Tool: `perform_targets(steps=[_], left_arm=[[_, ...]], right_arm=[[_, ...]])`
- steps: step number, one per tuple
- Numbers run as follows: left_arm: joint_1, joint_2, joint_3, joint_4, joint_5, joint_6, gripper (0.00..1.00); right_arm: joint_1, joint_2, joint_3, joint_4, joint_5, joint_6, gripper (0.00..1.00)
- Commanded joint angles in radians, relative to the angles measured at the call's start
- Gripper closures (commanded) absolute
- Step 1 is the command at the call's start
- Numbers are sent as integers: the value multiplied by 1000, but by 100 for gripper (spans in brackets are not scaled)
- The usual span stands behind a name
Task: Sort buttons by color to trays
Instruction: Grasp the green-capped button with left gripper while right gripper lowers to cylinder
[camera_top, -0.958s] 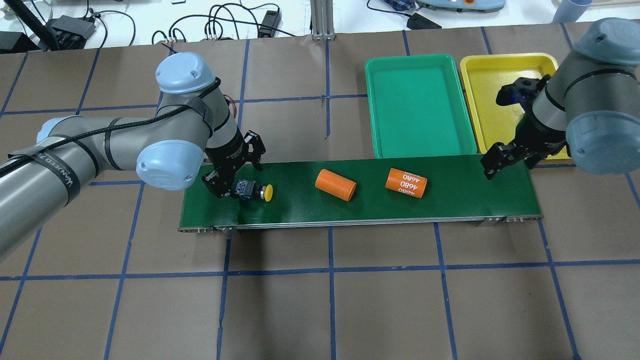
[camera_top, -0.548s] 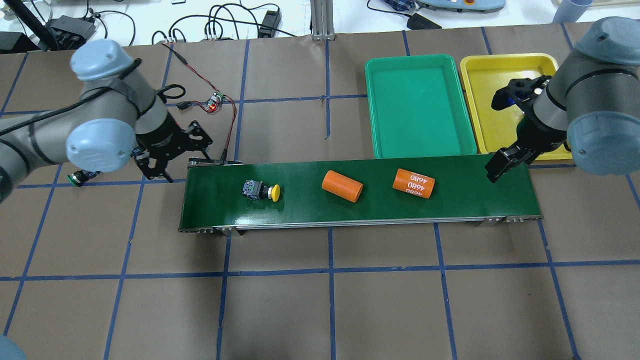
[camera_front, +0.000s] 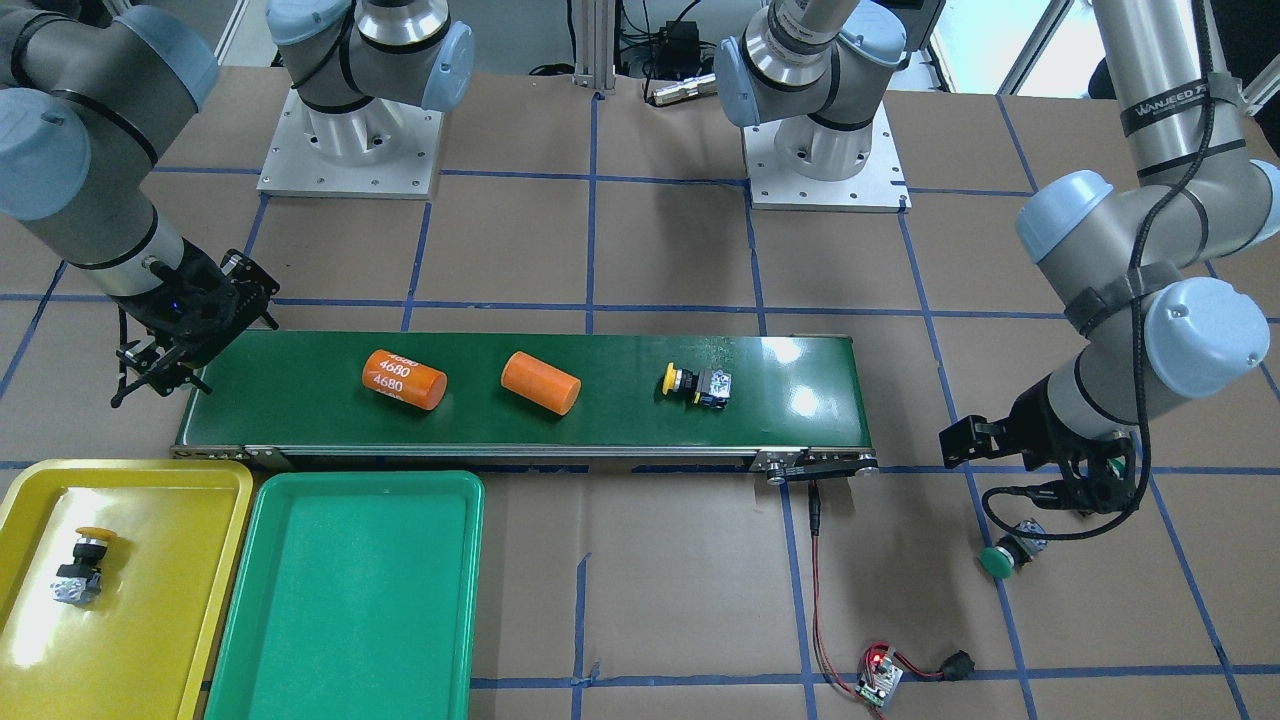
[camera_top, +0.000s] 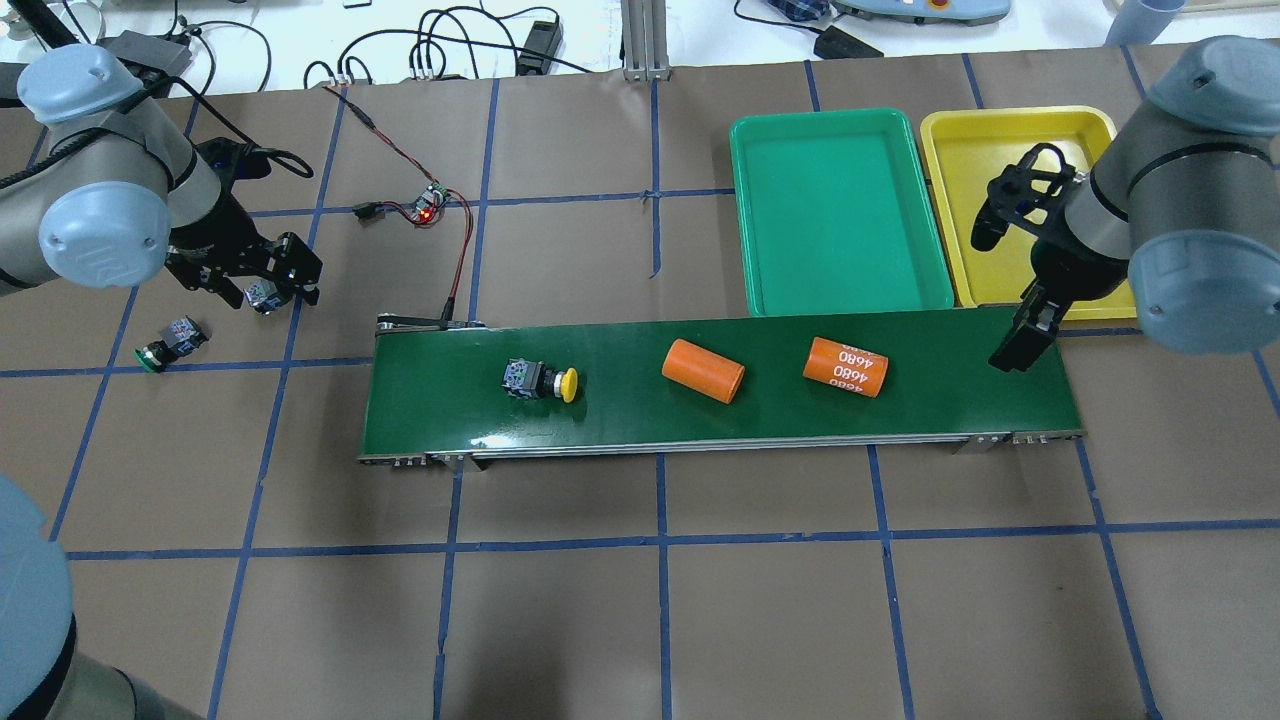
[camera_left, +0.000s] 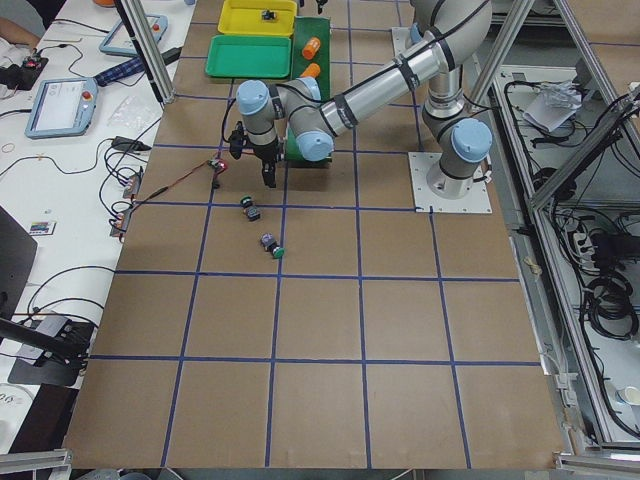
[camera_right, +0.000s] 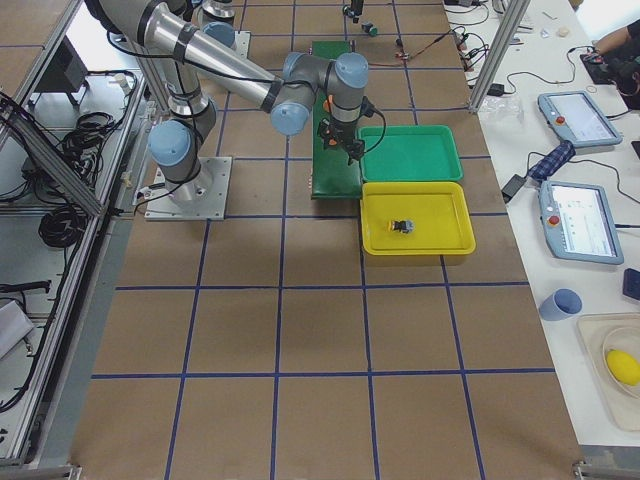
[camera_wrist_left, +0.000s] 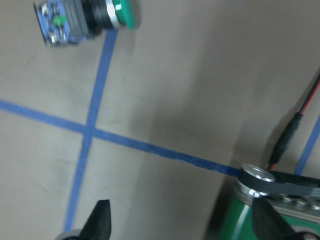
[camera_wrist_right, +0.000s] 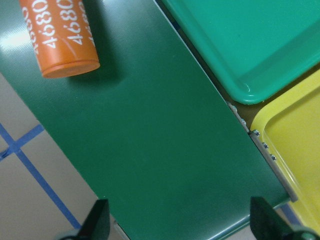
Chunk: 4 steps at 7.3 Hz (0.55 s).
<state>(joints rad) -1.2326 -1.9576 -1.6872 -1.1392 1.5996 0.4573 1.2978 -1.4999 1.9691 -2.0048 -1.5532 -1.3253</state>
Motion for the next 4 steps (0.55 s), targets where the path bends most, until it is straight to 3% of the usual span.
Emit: perform_targets(steps=[1,4], left_arm=[[28,-79,55,22,16,397,0],[56,-171,58,246,10,832,0]], right_arm=[[0,19,45,-113,-5,-286,0],[8,27,74,-127,-5,-333,0]])
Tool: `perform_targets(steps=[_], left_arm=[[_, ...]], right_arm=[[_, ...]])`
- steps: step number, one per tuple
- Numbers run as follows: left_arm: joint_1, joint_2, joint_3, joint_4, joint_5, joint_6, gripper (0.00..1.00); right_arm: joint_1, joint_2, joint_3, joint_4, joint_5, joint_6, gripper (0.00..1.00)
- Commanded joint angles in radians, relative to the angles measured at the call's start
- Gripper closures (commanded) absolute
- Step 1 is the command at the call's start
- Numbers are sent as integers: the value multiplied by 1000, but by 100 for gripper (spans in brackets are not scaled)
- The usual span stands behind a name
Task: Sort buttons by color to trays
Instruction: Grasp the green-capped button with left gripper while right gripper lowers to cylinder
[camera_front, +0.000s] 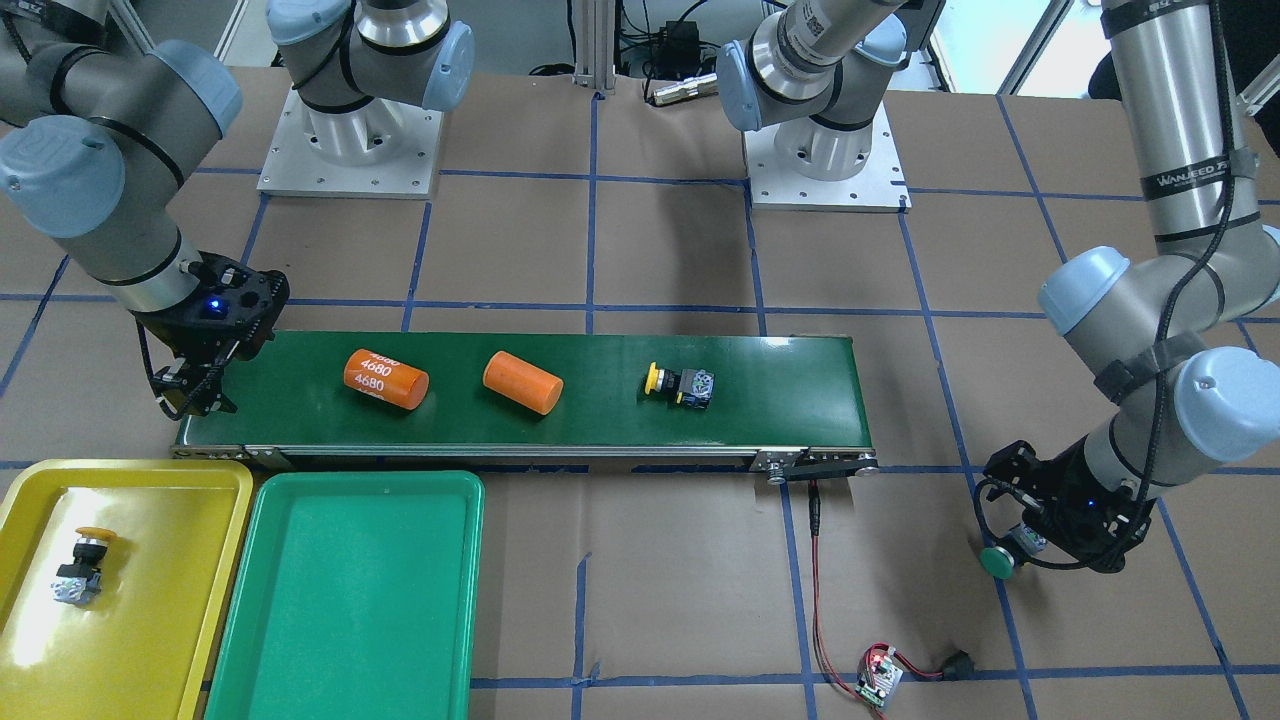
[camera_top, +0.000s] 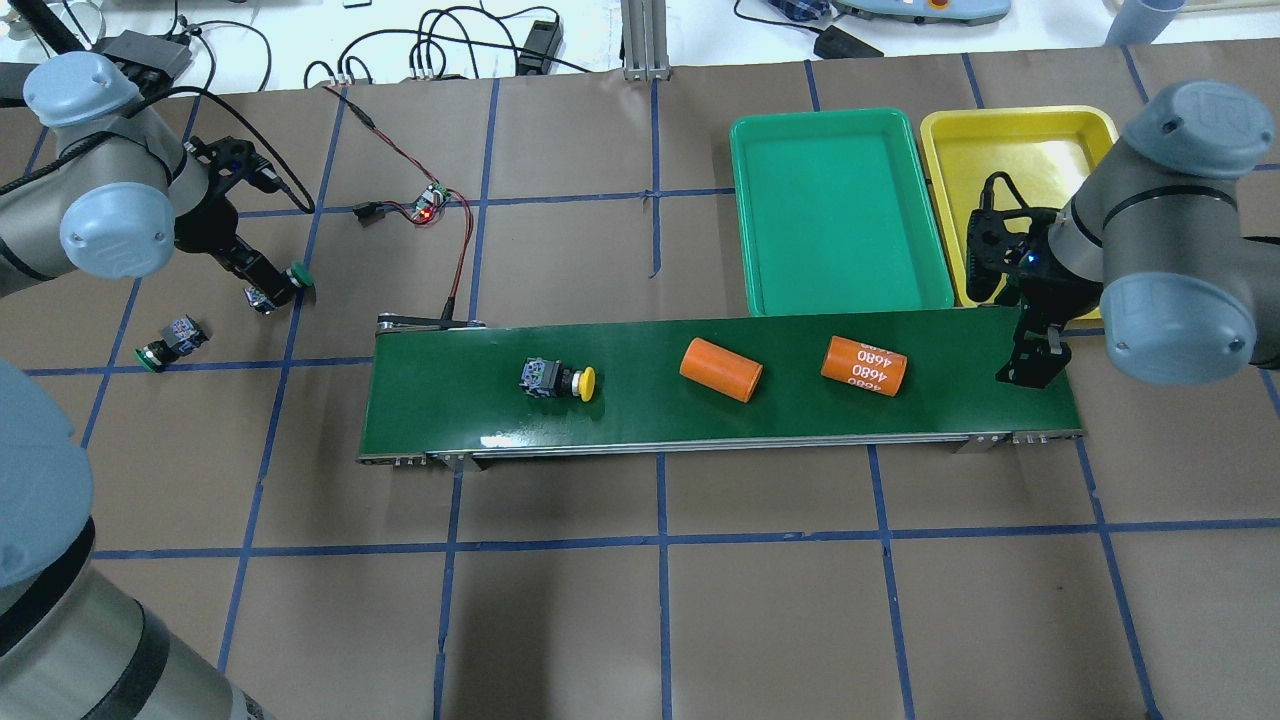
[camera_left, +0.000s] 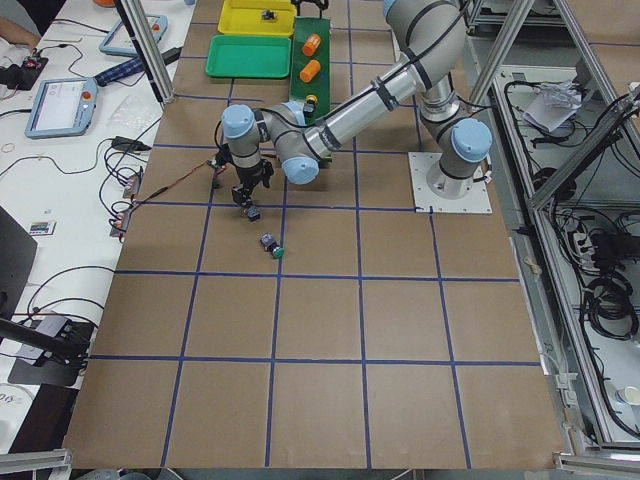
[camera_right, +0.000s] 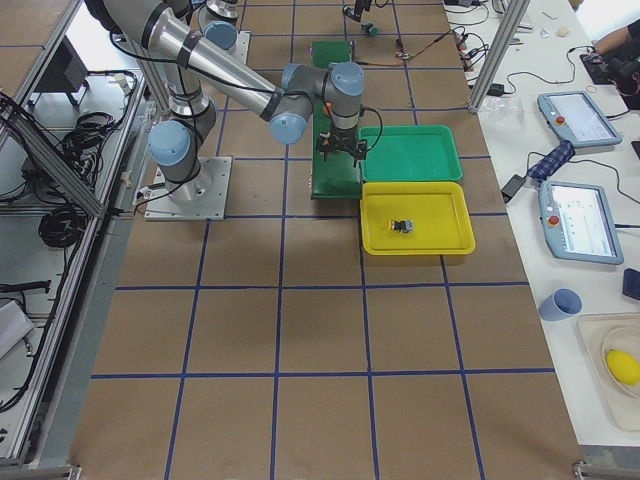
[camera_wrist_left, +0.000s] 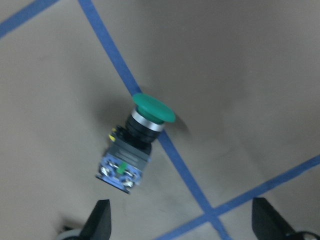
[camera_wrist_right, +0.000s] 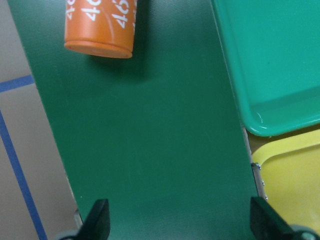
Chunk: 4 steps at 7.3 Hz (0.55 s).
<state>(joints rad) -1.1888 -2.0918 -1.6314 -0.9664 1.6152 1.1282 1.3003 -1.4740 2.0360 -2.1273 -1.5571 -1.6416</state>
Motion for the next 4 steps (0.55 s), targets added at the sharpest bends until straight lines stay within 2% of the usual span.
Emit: perform_targets(steps=[1,4], left_arm=[[31,-60,1,112,-14,224,0],[32,-80,-18,112,-75,217,2]], right_arm=[[25,7,10,-3,-4,-23,0],[60,4,16,12,-31,-20,0]])
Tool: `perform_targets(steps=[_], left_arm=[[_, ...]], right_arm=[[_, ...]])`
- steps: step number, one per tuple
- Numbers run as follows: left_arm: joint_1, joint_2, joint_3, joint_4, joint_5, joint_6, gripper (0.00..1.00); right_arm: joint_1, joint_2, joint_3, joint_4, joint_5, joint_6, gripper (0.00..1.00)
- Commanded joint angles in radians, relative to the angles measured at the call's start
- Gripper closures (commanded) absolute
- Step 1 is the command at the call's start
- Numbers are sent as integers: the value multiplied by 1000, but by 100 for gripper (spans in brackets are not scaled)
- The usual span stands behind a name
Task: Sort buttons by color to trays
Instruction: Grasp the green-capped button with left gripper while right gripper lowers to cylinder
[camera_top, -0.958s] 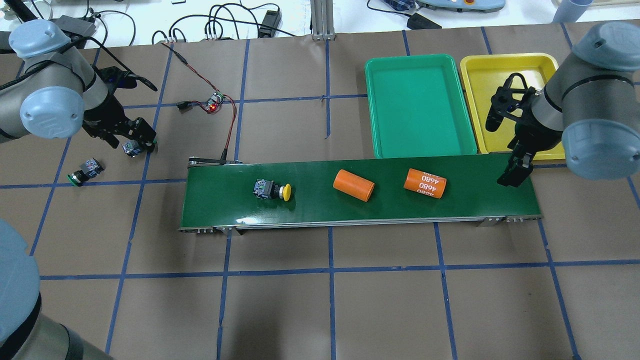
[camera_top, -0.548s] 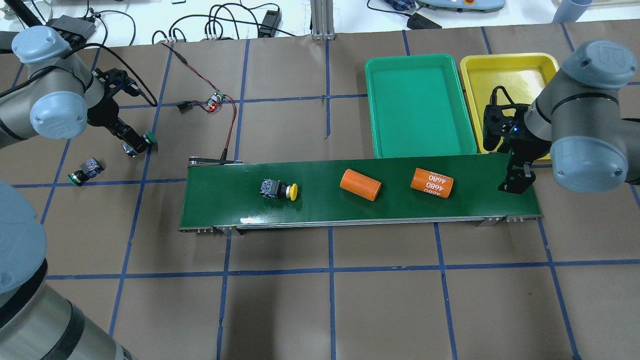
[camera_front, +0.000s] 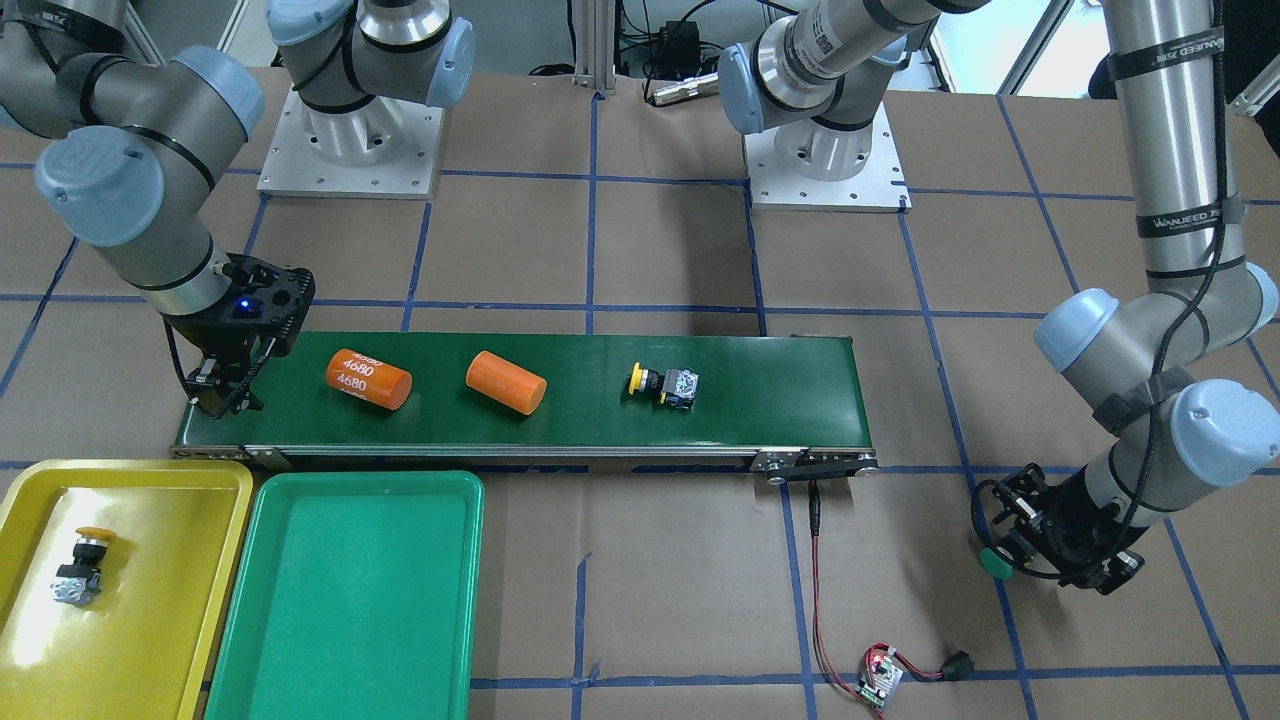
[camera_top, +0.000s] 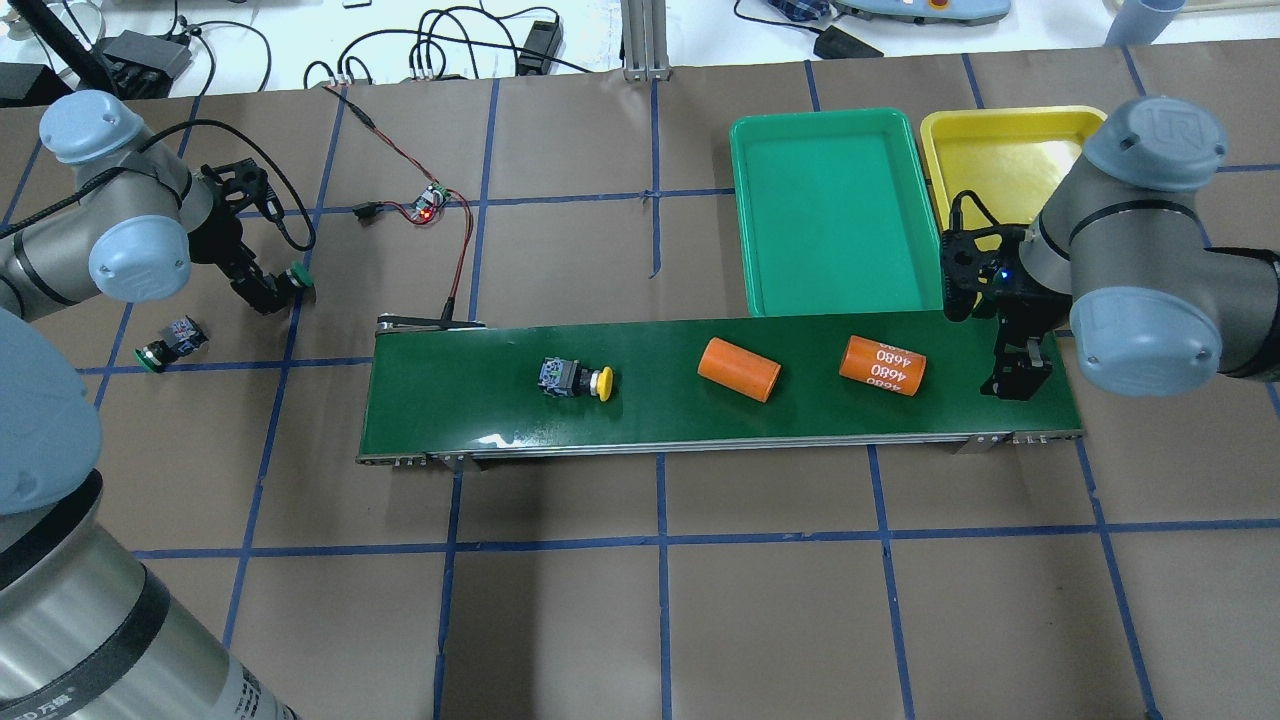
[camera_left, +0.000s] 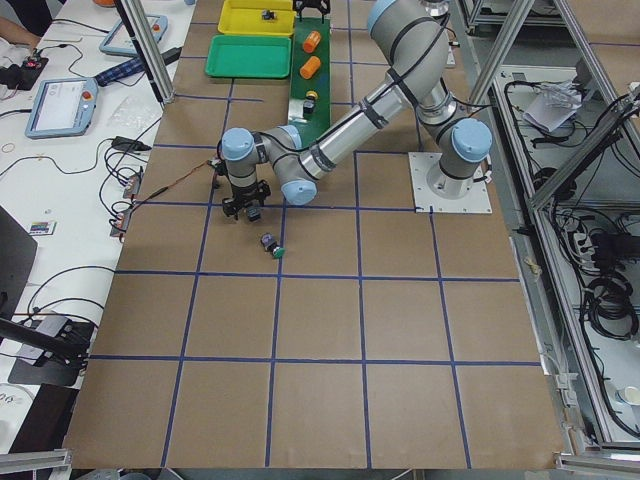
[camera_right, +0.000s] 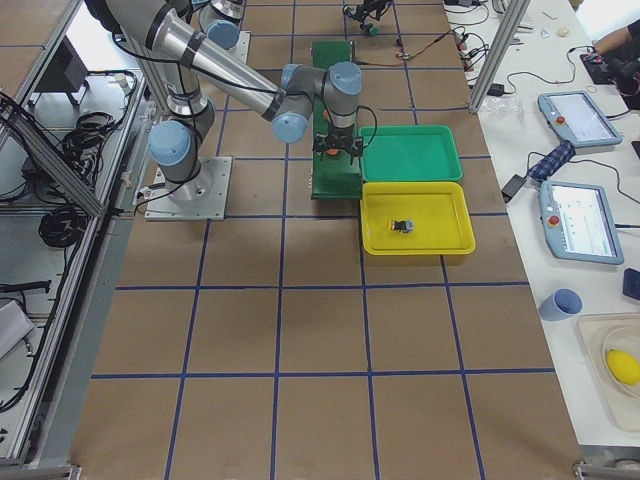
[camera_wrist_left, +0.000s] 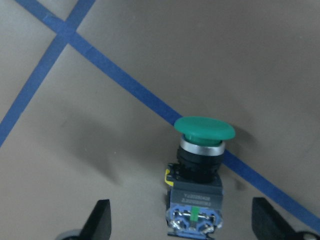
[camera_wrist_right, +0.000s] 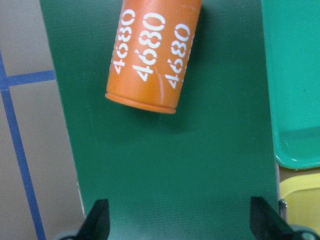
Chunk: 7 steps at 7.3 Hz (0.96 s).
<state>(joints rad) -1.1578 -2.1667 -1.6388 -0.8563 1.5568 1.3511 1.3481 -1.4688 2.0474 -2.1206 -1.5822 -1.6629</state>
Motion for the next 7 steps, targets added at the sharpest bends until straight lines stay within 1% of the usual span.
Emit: perform_targets(steps=[1,2,3,4,5,7], left_arm=[[1,-5,-10,0,-24,-7,27],[1,-5,-6,-1,-39,-7,56],[-2,2,3,-12,-24,-6,90],[-5,20,-15,-21,-26,12,100],[-6,42,-15,-62,-24,14,100],[-23,137,-16,-209,-26,13,100]], right_arm=[[32,10,7,22,-1,2,0],[60,15,-1,21,-2,0,0],[84,16,0,21,5,-1,0],[94,18,2,21,-5,-3,0],[95,19,4,21,-4,-14,0],[95,18,10,21,-7,-17,0]])
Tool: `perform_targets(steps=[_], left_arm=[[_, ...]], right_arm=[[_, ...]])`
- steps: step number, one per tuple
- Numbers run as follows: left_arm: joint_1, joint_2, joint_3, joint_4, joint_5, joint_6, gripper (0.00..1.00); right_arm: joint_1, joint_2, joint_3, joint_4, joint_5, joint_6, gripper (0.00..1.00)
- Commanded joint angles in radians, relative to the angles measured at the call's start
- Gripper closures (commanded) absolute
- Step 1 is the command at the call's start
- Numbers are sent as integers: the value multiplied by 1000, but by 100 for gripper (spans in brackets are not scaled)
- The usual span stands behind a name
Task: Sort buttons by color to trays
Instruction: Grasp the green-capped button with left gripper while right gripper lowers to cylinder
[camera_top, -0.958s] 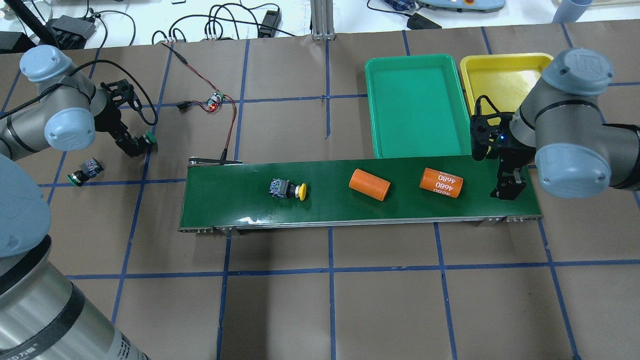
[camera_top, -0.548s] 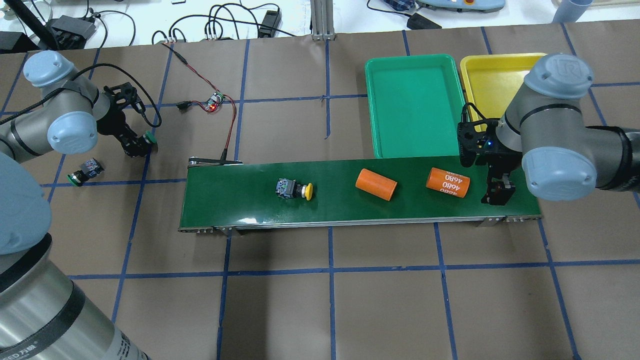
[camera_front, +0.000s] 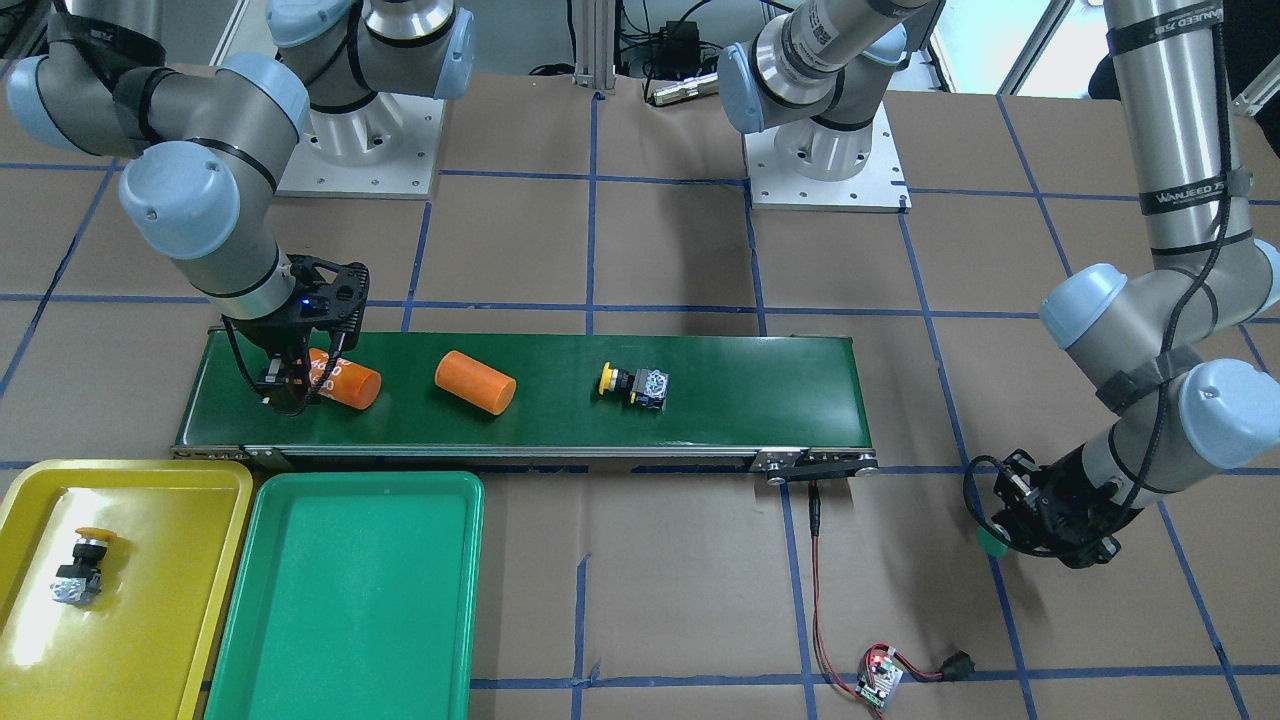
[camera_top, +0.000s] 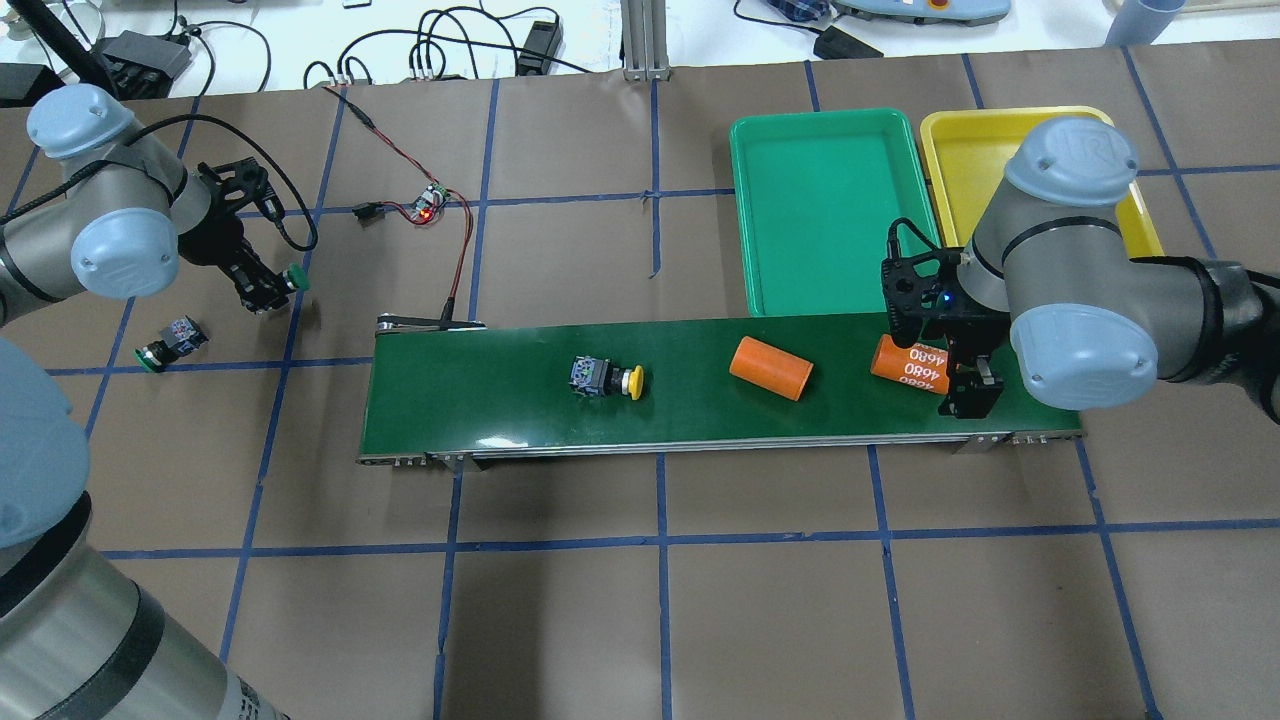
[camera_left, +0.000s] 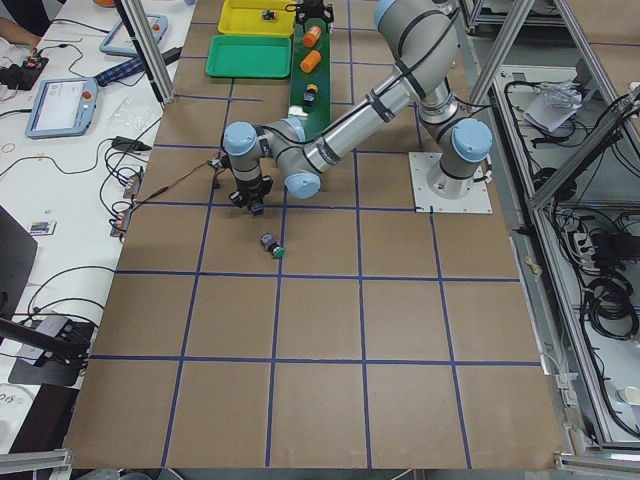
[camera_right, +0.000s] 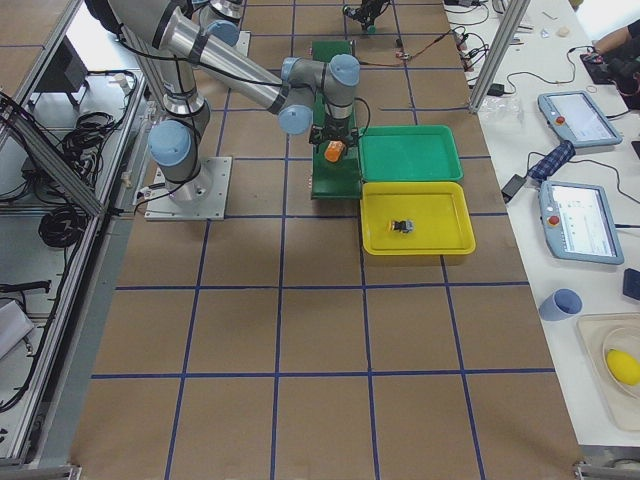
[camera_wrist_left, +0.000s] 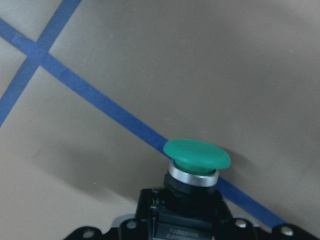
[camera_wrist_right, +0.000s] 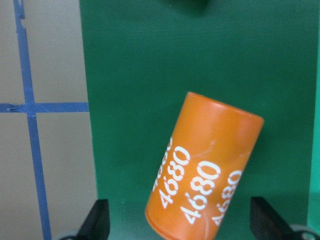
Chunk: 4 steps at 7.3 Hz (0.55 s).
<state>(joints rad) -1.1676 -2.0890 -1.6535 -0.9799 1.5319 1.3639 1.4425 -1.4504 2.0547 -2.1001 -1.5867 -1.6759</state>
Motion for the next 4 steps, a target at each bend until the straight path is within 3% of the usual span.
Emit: perform_targets(steps=[1,4], left_arm=[[-35,117,-31,-138,-12,1,100],[-203,330,-234,-140,-19,-20,100]], right_arm=[[1,-1,2,0,-3,-13,2],[1,-1,2,0,-1,-7,0]])
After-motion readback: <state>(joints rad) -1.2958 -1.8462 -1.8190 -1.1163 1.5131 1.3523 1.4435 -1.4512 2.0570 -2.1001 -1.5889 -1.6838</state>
